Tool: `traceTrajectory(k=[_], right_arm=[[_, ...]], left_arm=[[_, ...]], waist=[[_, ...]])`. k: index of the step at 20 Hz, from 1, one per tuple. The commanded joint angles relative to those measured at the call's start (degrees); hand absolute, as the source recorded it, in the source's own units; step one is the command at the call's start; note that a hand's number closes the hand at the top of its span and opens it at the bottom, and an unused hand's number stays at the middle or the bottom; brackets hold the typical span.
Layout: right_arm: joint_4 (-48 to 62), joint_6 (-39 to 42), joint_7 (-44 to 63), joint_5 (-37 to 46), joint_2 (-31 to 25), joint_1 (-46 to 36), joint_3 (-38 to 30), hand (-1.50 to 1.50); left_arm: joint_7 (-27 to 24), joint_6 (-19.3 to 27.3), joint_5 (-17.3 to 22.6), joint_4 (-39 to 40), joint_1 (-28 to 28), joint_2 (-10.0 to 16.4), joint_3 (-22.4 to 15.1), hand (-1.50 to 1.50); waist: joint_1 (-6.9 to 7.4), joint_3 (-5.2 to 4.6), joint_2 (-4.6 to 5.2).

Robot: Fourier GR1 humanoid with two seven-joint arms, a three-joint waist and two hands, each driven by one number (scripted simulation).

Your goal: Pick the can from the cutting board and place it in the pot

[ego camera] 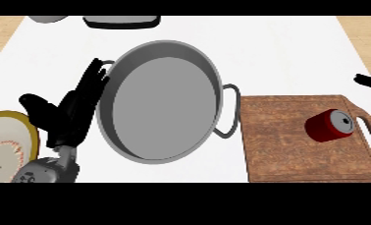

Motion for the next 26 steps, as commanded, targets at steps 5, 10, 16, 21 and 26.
traceTrajectory(k=[5, 10, 16, 21, 26], right_arm=[[-0.2, 1.4, 3.5, 5.8, 7.1, -1.9, 0.8, -1.50], [-2.2, 3.1, 10.4, 8.1, 8.9, -4.0, 1.6, -1.50], [3.1, 1.1, 5.2, 17.0, 11.1, -3.0, 5.4, -1.50], [2.9, -2.4, 3.0, 24.1, 13.8, -1.5, 10.3, -1.50], [10.7, -4.1, 1.9, 29.3, 14.1, -2.9, 11.1, -1.50]], left_arm=[[1.1, -3.8, -0.1, -0.5, 0.6, -1.1, 3.8, 0.00], [0.9, -0.6, -4.9, 1.4, -1.0, -5.6, 0.2, 0.00], [4.7, -1.3, -5.9, -4.2, 0.5, -4.9, 1.9, 0.00], [0.4, -6.0, -4.3, 0.1, -0.2, -3.9, 5.6, 0.00], [3.8, -3.1, -7.7, -3.1, 0.4, -7.0, 2.6, 0.00]], waist=[[0.14, -0.01, 0.02], [0.03, -0.03, 0.05], [0.18, 0.00, 0.00], [0.07, -0.01, 0.00], [0.20, 0.02, 0.01]])
